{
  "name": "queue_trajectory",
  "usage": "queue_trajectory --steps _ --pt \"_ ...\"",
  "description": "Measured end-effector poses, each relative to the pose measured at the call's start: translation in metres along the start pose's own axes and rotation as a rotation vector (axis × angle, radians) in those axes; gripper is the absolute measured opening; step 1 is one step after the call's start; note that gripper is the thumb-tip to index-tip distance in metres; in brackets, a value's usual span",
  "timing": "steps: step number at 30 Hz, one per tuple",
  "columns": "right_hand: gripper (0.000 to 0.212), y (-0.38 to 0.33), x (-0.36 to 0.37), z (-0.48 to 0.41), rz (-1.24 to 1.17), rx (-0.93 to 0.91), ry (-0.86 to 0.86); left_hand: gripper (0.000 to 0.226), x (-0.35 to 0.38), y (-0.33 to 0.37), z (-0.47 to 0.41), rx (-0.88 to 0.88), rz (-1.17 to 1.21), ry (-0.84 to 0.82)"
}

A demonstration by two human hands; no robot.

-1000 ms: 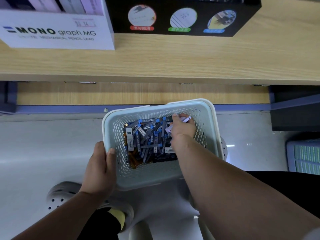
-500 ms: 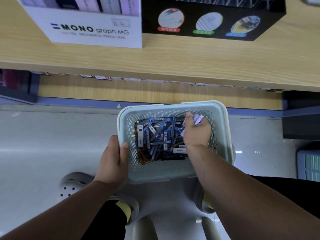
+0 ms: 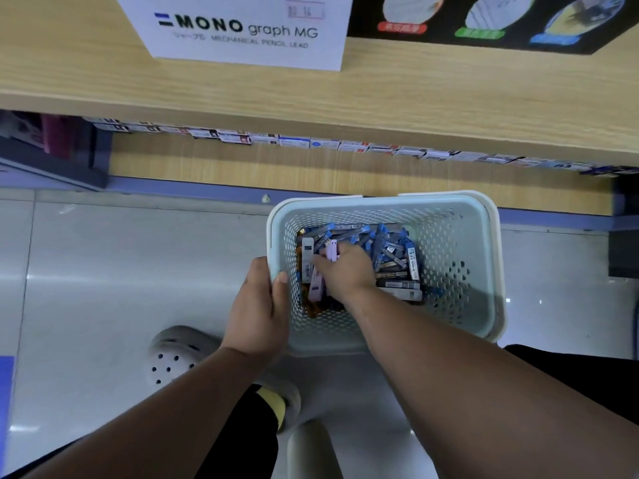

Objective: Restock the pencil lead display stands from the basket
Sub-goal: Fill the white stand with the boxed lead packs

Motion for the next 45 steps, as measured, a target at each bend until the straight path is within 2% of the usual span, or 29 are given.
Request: queue_trajectory --steps 9,14,19,24,26,28,30,32,35,39,41,45 --pt "0.019 -0.018 0.016 -0.013 0.091 -0.033 0.016 0.023 0.001 -0.001 0.000 0.001 0.030 -0.012" --pt "0.024 -0.019 0.015 -0.012 0.166 -0.039 -0.065 0.023 0.001 0.000 0.000 0.009 0.026 -0.004" --pt "0.023 -0.019 0.006 -0.006 0.057 -0.040 -0.103 0.029 0.000 -0.001 0.000 0.012 0.011 0.000" --pt "0.022 -0.022 -0.050 0.020 -0.015 -0.144 -0.100 0.050 -0.007 -0.002 -0.002 0.007 -0.063 -0.042" --pt "0.017 -0.021 -0.086 0.034 0.038 -0.188 -0.077 0.055 -0.016 0.002 -0.004 0.025 -0.171 0.024" --pt "0.021 -0.017 -0.126 0.052 0.073 -0.225 -0.040 0.053 -0.023 0.013 -0.009 0.126 -0.339 0.133" --pt "0.023 -0.013 -0.165 0.071 0.078 -0.225 -0.007 0.047 -0.023 0.036 -0.015 0.298 -0.449 0.169" --pt "0.021 -0.007 -0.198 0.085 0.105 -0.219 0.038 0.036 -0.013 0.060 -0.024 0.419 -0.462 0.100" --pt "0.018 0.007 -0.232 0.097 0.044 -0.166 0.091 0.021 0.015 0.090 -0.034 0.351 -0.382 -0.152" --pt "0.019 0.034 -0.250 0.099 -0.082 -0.058 0.088 0.031 0.063 0.097 -0.043 0.214 -0.476 -0.618" --pt "0.017 0.044 -0.253 0.098 -0.111 -0.024 0.057 0.038 0.086 0.091 -0.049 0.224 -0.524 -0.747" --pt "0.013 0.057 -0.250 0.093 -0.202 -0.005 -0.023 0.039 0.129 0.072 -0.061 0.285 -0.619 -0.891"
Point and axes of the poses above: each hand's wrist, its own z-axis away from the middle knuckle, its own x-axis out of the palm, y = z × x, the point moved 1 cm from there along -z, towards the middle knuckle, and after that the axes turned 4 degrees about x, right-handed, at the moved point
